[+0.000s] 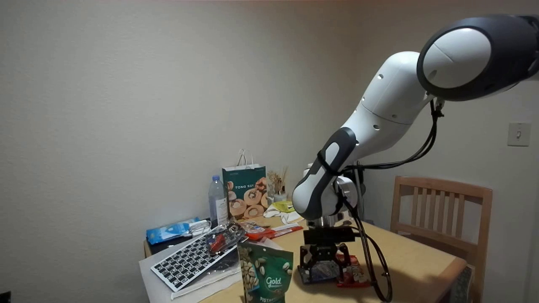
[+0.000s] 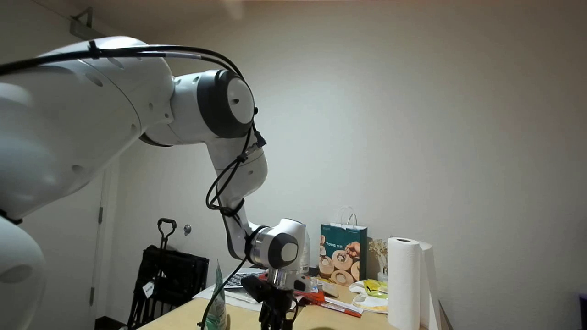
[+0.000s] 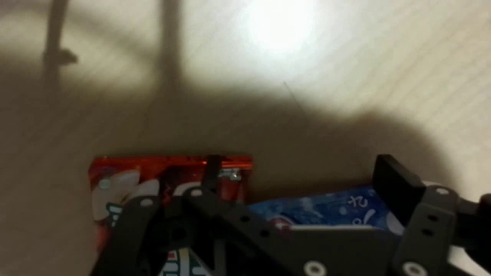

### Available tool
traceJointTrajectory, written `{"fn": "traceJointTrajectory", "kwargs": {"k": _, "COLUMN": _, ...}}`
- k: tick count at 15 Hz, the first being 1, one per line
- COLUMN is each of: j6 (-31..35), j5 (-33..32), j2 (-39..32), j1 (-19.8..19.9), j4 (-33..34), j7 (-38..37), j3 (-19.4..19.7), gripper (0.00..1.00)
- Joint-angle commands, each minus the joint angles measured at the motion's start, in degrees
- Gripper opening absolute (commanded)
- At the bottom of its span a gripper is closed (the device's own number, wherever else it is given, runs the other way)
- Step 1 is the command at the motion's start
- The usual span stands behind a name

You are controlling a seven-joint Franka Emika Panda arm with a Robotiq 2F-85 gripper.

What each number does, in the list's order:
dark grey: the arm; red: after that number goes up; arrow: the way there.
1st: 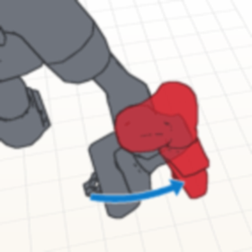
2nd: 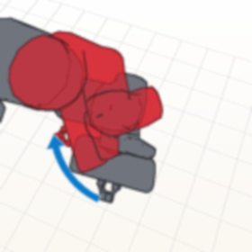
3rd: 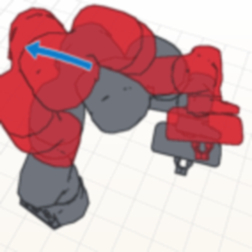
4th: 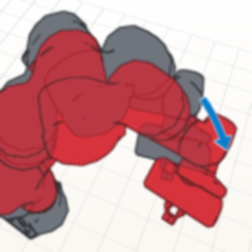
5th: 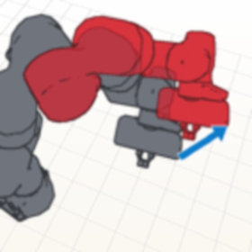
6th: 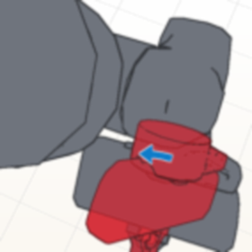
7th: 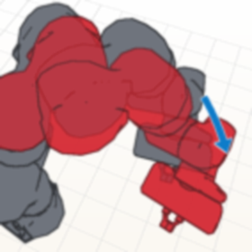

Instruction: Move the blue pack

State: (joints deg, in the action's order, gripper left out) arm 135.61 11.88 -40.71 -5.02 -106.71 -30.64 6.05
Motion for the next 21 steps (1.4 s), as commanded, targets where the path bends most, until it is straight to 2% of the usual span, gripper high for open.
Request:
{"fn": "traceJointTrajectory", "kwargs": {"k": 1, "j6": 4.8, "j5": 1.5, "j2": 3.2, "j1": -0.8, "j4": -3.2, "j7": -2.4, "j3": -0.6, "gripper": 1.00}}
{"fn": "traceJointTrajectory", "kwargs": {"k": 4, "j6": 7.2, "j5": 2.9, "j2": 2.1, "j1": -0.8, "j4": -1.9, "j7": -4.3, "j3": -1.7, "gripper": 1.00}}
{"fn": "traceJointTrajectory", "kwargs": {"k": 6, "j6": 10.4, "j5": 6.8, "j2": 0.8, "j1": -0.3, "j4": -1.3, "j7": -8.3, "j3": -2.7, "gripper": 0.87}}
{"fn": "traceJointTrajectory", "kwargs": {"k": 7, "j6": 12.5, "j5": 8.2, "j2": 0.3, "j1": -0.4, "j4": -1.4, "j7": -9.9, "j3": -2.9, "gripper": 0.93}}
{"fn": "traceJointTrajectory", "kwargs": {"k": 8, "j6": 14.6, "j5": 9.4, "j2": 0.1, "j1": -0.5, "j4": -1.7, "j7": -11.5, "j3": -3.0, "gripper": 0.94}}
{"fn": "traceJointTrajectory", "kwargs": {"k": 10, "j6": 13.5, "j5": 8.1, "j2": 0.1, "j1": -2.9, "j4": -2.2, "j7": -17.8, "j3": -0.7, "gripper": 1.00}}
{"fn": "traceJointTrajectory", "kwargs": {"k": 11, "j6": 12.4, "j5": 7.1, "j2": -0.7, "j1": -0.9, "j4": -0.1, "j7": -13.7, "j3": -2.4, "gripper": 1.00}}
{"fn": "traceJointTrajectory", "kwargs": {"k": 14, "j6": 12.4, "j5": 7.1, "j2": -1.2, "j1": -1.0, "j4": 0.1, "j7": -14.2, "j3": -2.5, "gripper": 1.00}}
{"fn": "traceJointTrajectory", "kwargs": {"k": 17, "j6": 15.2, "j5": 8.2, "j2": -0.3, "j1": -1.4, "j4": -2.0, "j7": -16.6, "j3": -1.8, "gripper": 1.00}}
{"fn": "traceJointTrajectory", "kwargs": {"k": 21, "j6": 16.9, "j5": 10.9, "j2": -0.6, "j1": 0.5, "j4": -2.9, "j7": -19.5, "j3": -2.8, "gripper": 1.00}}
